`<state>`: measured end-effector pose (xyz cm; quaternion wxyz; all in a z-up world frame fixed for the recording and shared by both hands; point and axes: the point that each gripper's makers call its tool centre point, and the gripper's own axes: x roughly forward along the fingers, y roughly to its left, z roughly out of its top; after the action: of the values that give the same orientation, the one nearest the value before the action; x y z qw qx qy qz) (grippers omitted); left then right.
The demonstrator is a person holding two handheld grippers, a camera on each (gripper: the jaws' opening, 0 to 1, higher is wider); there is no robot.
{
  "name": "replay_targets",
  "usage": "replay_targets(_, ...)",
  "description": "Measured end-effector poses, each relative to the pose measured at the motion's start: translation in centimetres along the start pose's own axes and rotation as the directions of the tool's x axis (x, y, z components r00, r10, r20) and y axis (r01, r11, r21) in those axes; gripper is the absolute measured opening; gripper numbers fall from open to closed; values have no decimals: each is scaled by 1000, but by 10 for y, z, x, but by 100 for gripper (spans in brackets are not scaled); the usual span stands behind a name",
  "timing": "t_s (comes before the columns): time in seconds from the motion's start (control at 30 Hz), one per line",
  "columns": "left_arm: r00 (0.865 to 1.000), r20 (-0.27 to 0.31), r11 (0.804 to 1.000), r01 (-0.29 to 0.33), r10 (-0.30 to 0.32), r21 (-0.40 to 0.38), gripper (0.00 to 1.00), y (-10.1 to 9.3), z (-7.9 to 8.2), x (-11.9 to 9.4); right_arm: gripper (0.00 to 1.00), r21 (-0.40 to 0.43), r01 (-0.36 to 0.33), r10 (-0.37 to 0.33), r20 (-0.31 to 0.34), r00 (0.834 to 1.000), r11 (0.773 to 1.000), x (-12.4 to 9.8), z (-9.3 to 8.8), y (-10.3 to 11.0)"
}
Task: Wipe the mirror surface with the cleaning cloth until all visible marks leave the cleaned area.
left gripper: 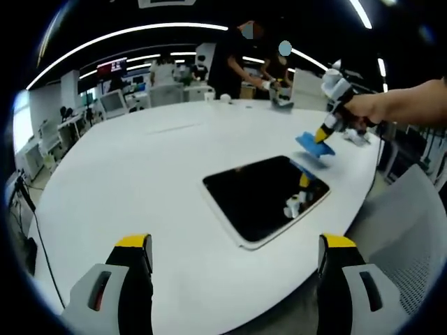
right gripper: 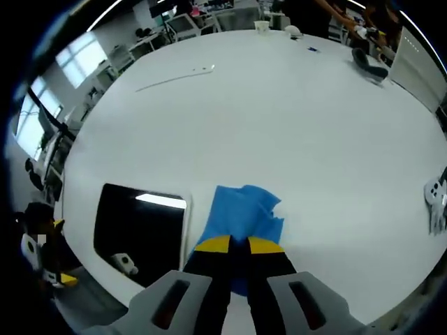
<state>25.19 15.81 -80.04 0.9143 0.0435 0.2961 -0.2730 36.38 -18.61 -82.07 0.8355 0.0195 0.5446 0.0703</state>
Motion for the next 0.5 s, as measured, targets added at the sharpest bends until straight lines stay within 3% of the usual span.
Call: replay_targets(0.5,1000,19,1000,-8,8,22,99,0,3,0,2,-11,-12,12,-6,1000,1000,5,-2,16)
